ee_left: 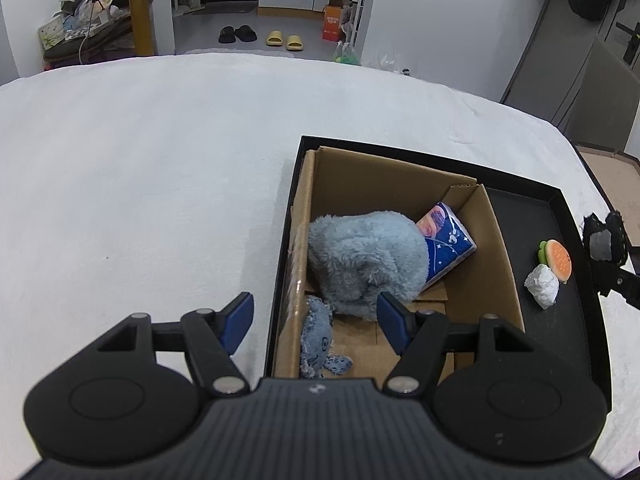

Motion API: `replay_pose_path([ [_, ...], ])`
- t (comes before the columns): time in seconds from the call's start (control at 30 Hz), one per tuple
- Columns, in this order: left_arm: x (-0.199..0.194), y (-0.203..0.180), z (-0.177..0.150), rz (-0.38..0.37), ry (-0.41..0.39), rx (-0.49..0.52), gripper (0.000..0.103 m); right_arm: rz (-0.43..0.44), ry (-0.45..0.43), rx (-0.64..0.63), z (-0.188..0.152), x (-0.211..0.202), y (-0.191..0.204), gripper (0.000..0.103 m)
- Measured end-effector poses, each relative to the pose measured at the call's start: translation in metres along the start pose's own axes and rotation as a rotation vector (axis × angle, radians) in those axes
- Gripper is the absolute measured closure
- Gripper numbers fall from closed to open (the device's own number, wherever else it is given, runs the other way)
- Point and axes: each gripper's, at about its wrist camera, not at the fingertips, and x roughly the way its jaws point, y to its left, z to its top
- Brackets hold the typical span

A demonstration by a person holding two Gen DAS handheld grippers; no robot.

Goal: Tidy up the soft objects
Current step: 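Lift the black item with the right gripper and carry it over the box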

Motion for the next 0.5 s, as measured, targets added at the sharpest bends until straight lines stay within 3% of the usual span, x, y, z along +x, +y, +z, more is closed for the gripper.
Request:
replay_pose_path([
  [0.5, -0.002, 0.013, -0.009, -0.04, -0.009, -0.015, 0.04, 0.063, -0.015, -0.05, 0.001, -0.015, 0.056, 0.094],
])
